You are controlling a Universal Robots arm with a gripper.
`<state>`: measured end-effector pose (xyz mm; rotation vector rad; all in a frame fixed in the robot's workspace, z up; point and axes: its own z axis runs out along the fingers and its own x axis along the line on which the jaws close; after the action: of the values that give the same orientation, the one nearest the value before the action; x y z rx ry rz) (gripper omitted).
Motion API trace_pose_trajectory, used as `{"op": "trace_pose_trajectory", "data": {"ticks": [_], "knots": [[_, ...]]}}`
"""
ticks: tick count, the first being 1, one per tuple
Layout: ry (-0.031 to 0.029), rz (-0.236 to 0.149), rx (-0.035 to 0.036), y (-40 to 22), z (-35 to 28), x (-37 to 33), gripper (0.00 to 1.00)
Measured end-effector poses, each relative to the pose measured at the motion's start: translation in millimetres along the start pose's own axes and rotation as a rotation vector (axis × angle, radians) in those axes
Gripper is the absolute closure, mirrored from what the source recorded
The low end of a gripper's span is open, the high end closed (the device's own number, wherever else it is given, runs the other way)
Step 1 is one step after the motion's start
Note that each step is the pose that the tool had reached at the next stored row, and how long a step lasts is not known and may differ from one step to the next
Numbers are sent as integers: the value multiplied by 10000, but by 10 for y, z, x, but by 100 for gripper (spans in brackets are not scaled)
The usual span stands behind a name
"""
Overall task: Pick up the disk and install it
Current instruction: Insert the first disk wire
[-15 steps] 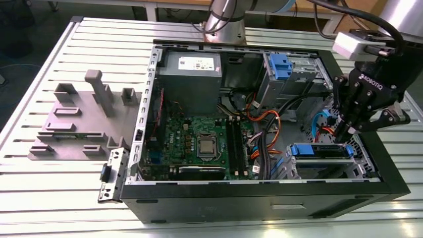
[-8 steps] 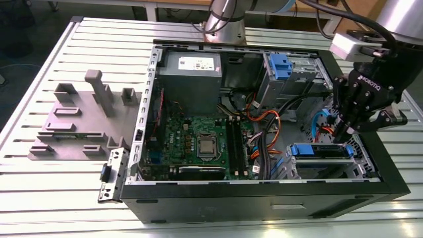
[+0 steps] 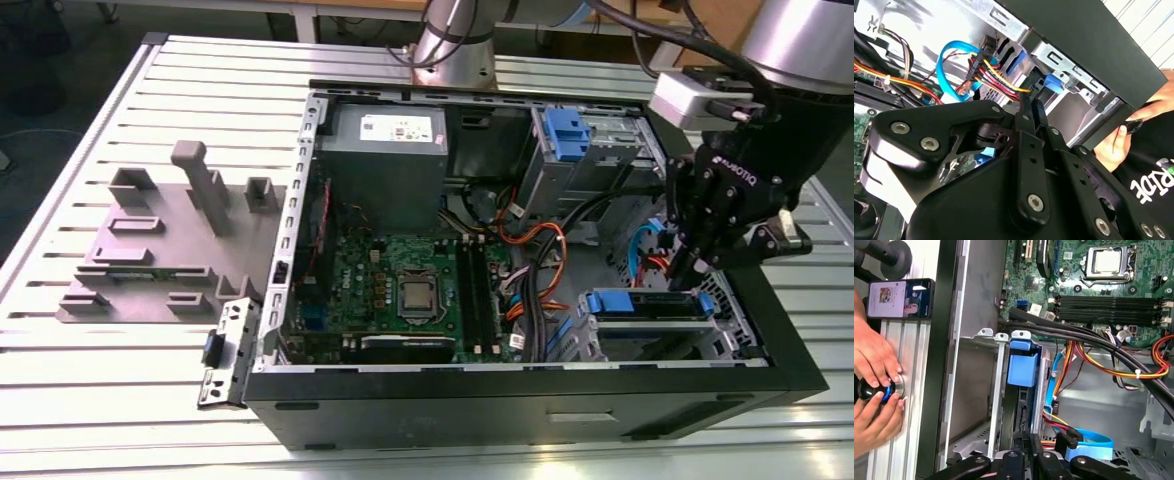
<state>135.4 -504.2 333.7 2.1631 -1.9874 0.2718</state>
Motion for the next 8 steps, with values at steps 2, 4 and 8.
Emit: {"op": "trace_pose_trajectory", "data": {"ticks": [2, 4, 8], "knots": [[-87, 16, 64, 7, 4, 11, 84], [-172, 29, 120, 21, 7, 23, 84], [-223, 50, 198, 66, 13, 29, 84]]}}
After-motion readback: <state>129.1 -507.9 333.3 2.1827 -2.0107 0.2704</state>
